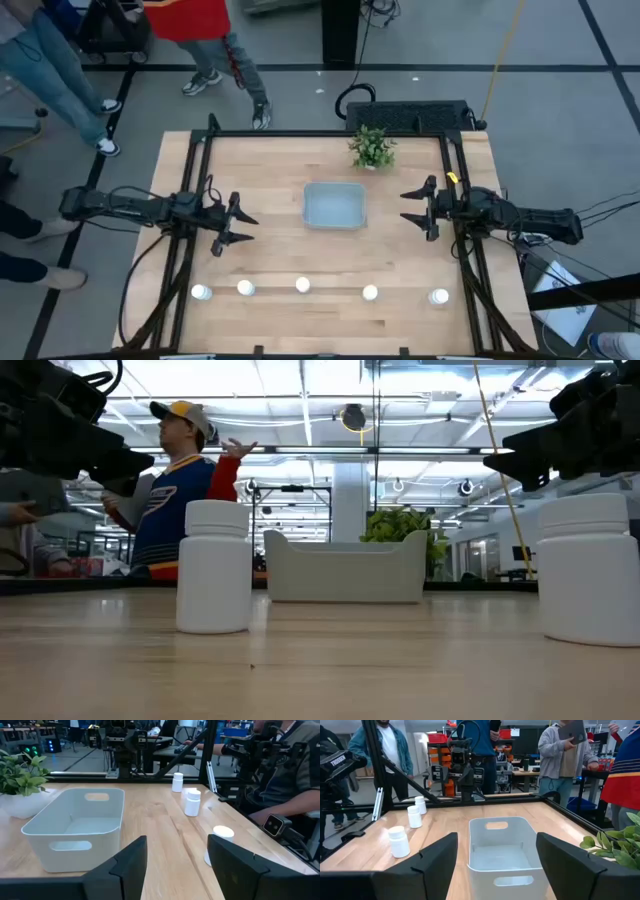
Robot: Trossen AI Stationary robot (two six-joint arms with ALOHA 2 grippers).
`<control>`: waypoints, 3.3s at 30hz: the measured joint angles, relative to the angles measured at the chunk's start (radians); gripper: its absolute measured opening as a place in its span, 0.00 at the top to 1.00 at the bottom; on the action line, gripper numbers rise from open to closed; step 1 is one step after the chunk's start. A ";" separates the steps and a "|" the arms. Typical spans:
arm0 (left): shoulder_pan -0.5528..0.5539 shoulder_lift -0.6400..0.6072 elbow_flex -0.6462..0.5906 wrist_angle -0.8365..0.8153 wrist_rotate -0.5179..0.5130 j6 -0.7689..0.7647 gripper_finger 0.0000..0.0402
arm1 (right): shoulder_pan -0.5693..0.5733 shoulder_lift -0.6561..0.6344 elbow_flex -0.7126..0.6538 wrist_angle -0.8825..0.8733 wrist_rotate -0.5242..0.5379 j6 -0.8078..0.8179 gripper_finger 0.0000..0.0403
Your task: Pick and place pill bottles into a basket
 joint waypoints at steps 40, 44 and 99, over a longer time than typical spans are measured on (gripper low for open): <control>0.000 0.000 0.000 0.000 0.000 0.000 0.47 | 0.000 0.000 0.000 0.001 0.000 -0.002 0.35; 0.000 0.000 0.000 0.001 0.000 0.000 0.47 | -0.001 0.000 0.000 0.072 0.059 -0.275 0.35; 0.004 0.000 0.000 0.474 -0.263 -0.148 0.47 | 0.269 0.523 0.457 0.109 0.072 0.304 0.35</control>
